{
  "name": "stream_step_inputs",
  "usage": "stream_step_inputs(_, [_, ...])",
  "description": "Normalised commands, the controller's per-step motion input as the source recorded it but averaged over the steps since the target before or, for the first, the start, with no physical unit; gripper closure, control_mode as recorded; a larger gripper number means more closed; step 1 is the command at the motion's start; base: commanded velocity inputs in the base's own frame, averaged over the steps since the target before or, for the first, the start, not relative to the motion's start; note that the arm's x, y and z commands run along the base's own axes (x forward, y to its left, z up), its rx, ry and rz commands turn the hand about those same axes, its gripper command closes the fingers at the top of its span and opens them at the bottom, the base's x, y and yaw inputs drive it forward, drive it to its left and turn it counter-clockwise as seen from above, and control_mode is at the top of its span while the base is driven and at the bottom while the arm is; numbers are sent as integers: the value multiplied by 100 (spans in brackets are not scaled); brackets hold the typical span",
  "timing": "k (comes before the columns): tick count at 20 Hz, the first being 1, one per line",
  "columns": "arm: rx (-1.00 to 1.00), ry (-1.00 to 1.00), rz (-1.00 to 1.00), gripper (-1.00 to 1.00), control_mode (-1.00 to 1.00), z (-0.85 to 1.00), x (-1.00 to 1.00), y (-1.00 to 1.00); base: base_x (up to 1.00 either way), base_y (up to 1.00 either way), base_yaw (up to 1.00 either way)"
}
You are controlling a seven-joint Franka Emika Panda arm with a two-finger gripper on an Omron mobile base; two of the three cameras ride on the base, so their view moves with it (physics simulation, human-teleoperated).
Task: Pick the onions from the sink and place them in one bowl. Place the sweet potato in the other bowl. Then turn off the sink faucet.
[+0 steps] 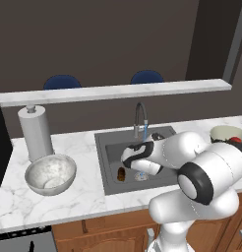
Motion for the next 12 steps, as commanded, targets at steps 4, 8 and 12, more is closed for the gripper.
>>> stream_step_inputs(4, [7,0,-6,-100,-100,0,6,-41,0,0,0])
stream_step_inputs(8, [7,0,-4,-100,-100,0,16,-17,0,0,0])
stream_step_inputs(12, [7,0,-2,-100,-100,0,34,0,0,0,0])
